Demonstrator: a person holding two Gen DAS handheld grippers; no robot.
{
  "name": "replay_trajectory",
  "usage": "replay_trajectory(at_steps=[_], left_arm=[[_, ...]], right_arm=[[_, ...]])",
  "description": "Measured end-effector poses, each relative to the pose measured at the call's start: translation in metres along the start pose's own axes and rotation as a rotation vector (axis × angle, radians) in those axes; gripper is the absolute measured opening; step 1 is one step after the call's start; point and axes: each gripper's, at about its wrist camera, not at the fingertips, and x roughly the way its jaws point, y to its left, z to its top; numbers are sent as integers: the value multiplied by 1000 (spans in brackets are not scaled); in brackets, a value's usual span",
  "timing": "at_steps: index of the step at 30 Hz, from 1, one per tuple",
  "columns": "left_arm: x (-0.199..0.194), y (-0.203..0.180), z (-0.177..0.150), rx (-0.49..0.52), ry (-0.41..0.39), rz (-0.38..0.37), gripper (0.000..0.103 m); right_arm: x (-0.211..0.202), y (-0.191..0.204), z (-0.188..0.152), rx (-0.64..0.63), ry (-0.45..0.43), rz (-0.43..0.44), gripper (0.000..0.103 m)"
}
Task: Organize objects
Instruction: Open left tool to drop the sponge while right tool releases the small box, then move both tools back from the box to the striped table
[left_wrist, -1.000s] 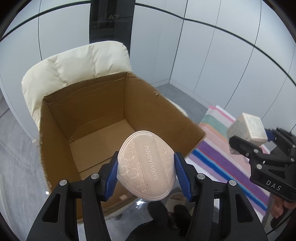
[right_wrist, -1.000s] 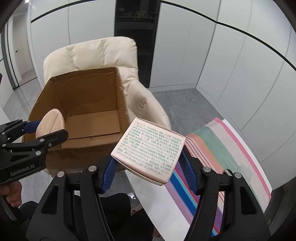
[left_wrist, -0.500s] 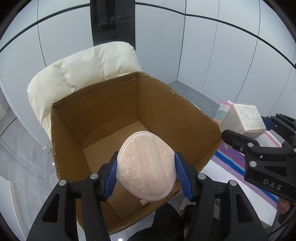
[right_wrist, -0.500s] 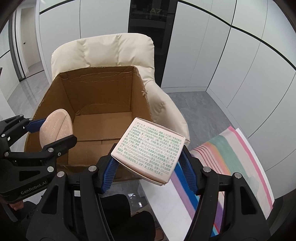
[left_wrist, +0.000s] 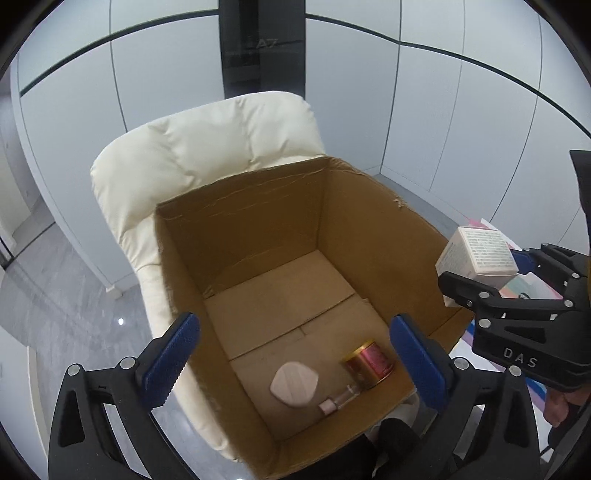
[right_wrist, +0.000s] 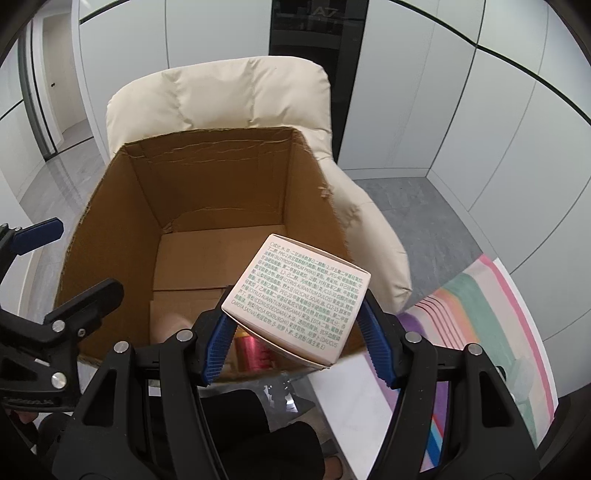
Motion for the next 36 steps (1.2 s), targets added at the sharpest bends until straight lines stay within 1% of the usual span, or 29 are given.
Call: replay_trajectory(at_steps=[7,8,9,10,11,14,17,20,22,24,28,31,36], left_arm=[[-4,21,-7,-43,8,5,103],[-4,23,-7,-45,6,6,103],[-5,25,-7,-49,4,8,103],[-4,26,-7,-54,4,5,103],[-4,29,-7,-65,2,-2,103],[-3,37,-6,-97,3,-10,103],[-4,40,-4,-107,-8,-1,103],[-5,41,-1,-111,-22,12,103],[-5,41,1,-121,-26,4,103],[-4,39,3,-126,-27,-2,103],[-4,32,6,-125,-36,3,103],[-2,25,7,-121,-44,12,103],[-2,8,9,-101,-53,6,103]], right_arm=[[11,25,8,-28,13,19,67],[13,29,10,-37,14,8,73],[13,31,10,-43,10,-1,81],[12,32,10,-47,3,-7,84],[10,34,10,-51,-4,-11,86],[7,32,11,-35,-10,-4,88],[2,27,11,-6,-29,0,95],[-3,19,12,23,-48,10,96],[-8,14,11,35,-59,9,97],[-13,8,10,59,-75,-4,101],[-20,-6,7,103,-86,7,101],[-23,-15,4,116,-90,-8,103],[-26,-29,-4,129,-85,-42,103]])
